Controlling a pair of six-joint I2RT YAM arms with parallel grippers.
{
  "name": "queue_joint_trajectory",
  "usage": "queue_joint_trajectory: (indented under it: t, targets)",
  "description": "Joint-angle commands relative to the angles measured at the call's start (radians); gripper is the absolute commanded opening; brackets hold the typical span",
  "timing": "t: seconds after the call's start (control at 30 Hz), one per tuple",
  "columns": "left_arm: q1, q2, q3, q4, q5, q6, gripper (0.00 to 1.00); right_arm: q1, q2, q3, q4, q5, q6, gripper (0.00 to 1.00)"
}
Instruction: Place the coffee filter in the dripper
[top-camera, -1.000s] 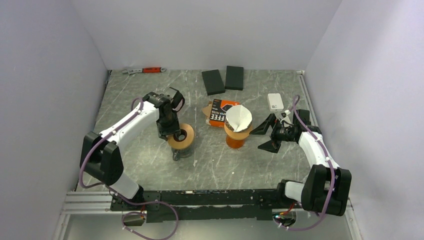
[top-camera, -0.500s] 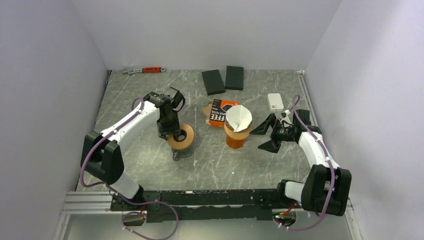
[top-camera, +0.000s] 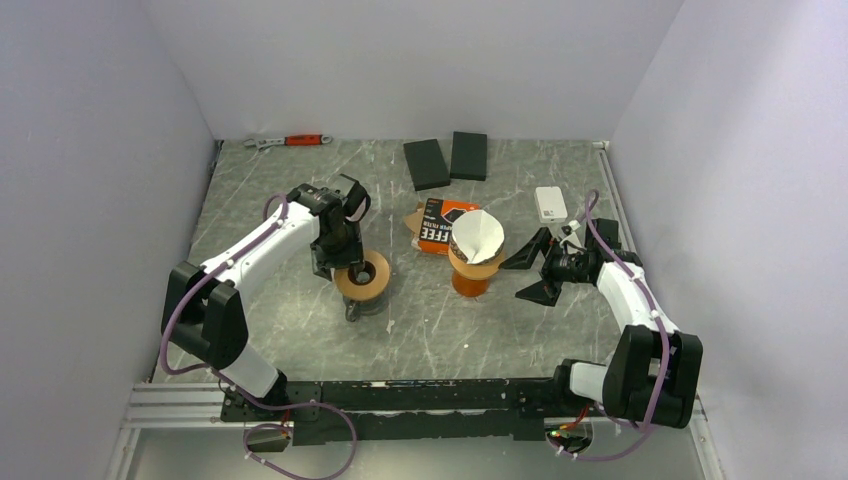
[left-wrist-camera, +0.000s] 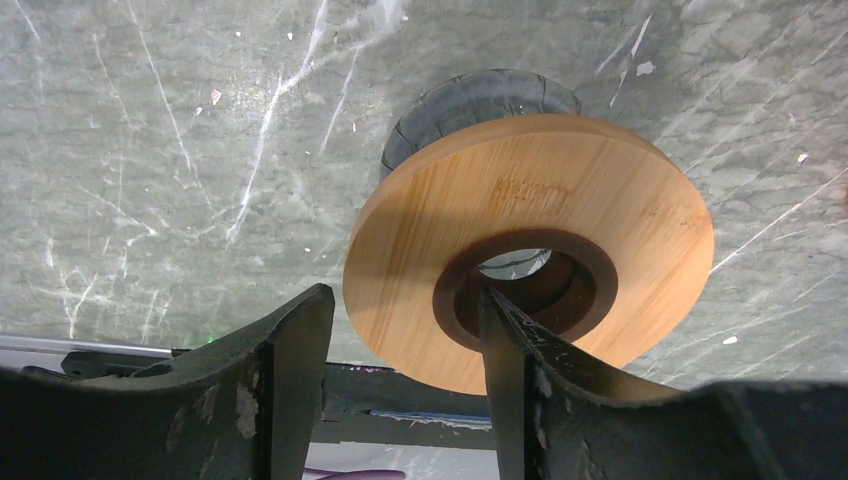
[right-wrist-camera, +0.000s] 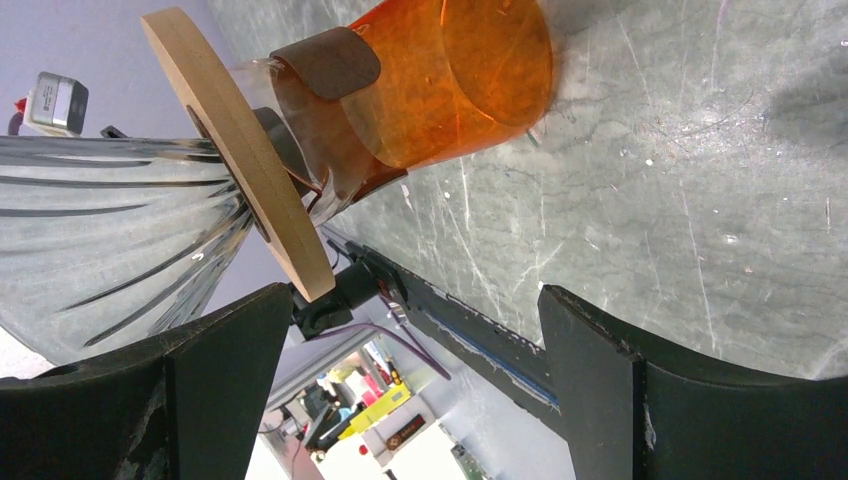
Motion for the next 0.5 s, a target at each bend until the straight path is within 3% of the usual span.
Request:
queue_joint_trajectory:
  t: [0.0, 0.37, 0.47]
  targets:
    - [-0.002, -0.019, 0.03, 0.004, -0.001, 0.017, 0.62, -0.005, 0.007, 0.041, 0.011, -0.005, -0.014, 1.0]
    - [-0.002, -0.081, 0.18, -0.086, -0.111, 0.053, 0.69, -0.005, 0.021, 0.066, -0.002, 0.002, -0.02, 1.0]
    - [-0.001, -0.119, 0.21, -0.058, -0.128, 0.078, 0.75, -0.005, 0.026, 0.074, -0.004, 0.004, -0.021, 1.0]
